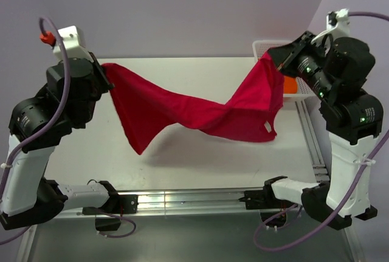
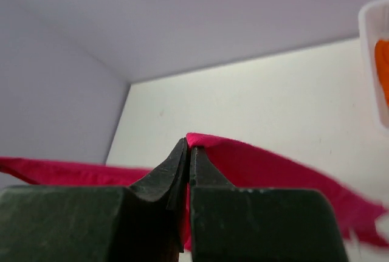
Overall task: Fold and stack the t-shirts
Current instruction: Flatten out the tshirt
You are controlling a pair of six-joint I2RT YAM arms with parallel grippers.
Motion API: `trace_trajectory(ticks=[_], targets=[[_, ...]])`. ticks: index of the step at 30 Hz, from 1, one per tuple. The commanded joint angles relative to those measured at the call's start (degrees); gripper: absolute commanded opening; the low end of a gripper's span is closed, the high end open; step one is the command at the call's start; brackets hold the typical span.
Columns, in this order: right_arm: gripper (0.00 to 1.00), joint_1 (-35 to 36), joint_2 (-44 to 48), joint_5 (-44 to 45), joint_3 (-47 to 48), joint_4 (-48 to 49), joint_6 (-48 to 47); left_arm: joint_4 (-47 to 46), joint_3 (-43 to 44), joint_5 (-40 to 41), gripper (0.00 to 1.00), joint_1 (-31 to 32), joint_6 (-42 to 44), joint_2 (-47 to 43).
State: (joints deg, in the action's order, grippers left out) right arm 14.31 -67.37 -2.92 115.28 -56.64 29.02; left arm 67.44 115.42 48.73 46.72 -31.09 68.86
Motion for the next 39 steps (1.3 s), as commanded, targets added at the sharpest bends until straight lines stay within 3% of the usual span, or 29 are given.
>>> trace_trajectory(ticks=[1,9,12,14,17,19,21,23,24,27,28,31,33,35,39], targets=[[0.0,-1.12,-4.25,2.83,8.19,-2.86,-1.5,-7.66,3.59,7.07,0.0,-1.63,10.34,0.48],[0.0,-7.18,-15.06,-3.49,4.96,1.52,3.94,-24.18,-8.78,-3.45,0.0,-12.61,17.02,2.49],[0.0,-7.45,-21.99,-4.64,10.01,3.47,5.52,-28.76,-6.45,-10.04,0.0,-18.75,14.49,9.17],[0.0,-8.15,-30.74,-6.82,16.87,1.72,7.1,-29.03,-1.28,-12.77,0.0,-22.01,12.64,15.65],[0.0,-9.46,-41.82,-13.48,36.17,1.88,10.26,-29.03,6.71,-21.9,0.0,-25.88,6.85,23.21],[0.0,-11.05,-43.8,-16.76,37.04,6.86,15.25,-29.47,12.78,-28.49,0.0,-29.91,5.17,27.27],[0.0,-13.51,-41.53,-21.13,30.64,19.5,18.87,-29.38,27.35,-35.93,0.0,-32.82,3.93,34.82],[0.0,-15.78,-39.95,-23.0,30.51,29.78,21.34,-31.22,39.55,-41.06,0.0,-36.16,4.98,39.92],[0.0,-16.15,-40.2,-25.19,32.44,31.84,21.61,-36.36,39.45,-42.91,0.0,-37.13,4.73,39.16],[0.0,-18.68,-38.9,-29.93,35.46,38.69,26.33,-47.01,26.03,-47.84,0.0,-43.0,2.27,28.46],[0.0,-19.57,-35.41,-30.74,33.79,42.89,26.88,-46.96,24.52,-48.2,0.0,-44.25,2.44,26.61],[0.0,-21.34,-28.02,-31.44,25.36,43.29,23.99,-43.54,21.53,-48.2,0.0,-46.1,3.67,22.47],[0.0,-20.99,-25.54,-32.93,18.33,40.31,21.45,-43.62,11.72,-48.2,0.0,-46.19,3.85,17.99],[0.0,-19.76,-21.76,-33.47,9.47,35.56,18.72,-47.29,-4.18,-46.36,0.0,-46.19,2.62,11.06],[0.0,-15.11,-13.24,-28.29,-10.3,31.33,14.67,-46.88,-24.24,-44.25,0.0,-46.37,0.33,3.31]])
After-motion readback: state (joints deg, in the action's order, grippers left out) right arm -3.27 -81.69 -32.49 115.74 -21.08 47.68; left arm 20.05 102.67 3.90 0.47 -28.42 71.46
